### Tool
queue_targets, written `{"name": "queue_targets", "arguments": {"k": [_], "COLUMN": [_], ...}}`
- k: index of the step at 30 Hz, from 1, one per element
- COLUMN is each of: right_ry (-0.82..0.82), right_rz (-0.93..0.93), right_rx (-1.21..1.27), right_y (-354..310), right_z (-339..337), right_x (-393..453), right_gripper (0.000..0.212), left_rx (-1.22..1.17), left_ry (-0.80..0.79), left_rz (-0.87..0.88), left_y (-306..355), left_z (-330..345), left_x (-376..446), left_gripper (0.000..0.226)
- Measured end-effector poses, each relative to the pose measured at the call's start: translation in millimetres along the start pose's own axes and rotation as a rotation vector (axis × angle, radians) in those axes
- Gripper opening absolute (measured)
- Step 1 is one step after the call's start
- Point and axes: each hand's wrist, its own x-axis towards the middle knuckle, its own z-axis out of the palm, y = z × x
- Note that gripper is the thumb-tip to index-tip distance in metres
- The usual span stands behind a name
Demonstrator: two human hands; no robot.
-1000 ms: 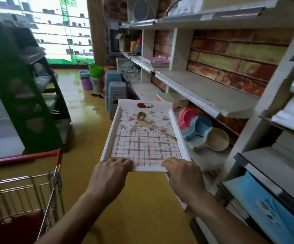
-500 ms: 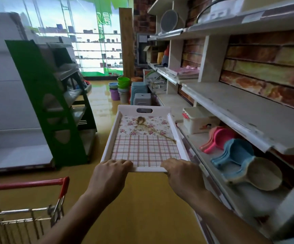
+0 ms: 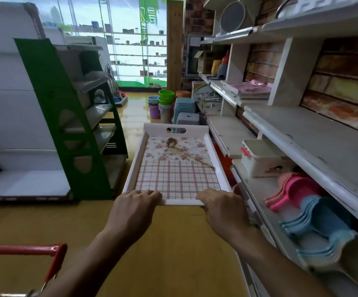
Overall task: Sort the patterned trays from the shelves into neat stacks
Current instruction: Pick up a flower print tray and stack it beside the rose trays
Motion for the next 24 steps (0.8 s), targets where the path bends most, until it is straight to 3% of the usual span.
{"name": "queue_targets", "arguments": {"k": [3,16,24], "right_ry": [-0.015,0.061,0.041], "right_rz": [-0.009,-0.008,0.001], "right_rx": [-0.025,-0.038,-0.044], "right_y": [0,-29,-30], "right_z": [21,85,123], "right_x": [36,216,291], "right_gripper": [0.015,0.018,0.019], "left_rx": [-0.010,-0.064,-0.084], "left_ry": [-0.014,-0.003,-0.032], "left_rz": [-0.007,0.005,0.006], "left_y": [-23,-164,-215], "left_z": [18,72,100], "left_x": [28,167,224], "left_gripper": [0.005,0.019,0.022]}}
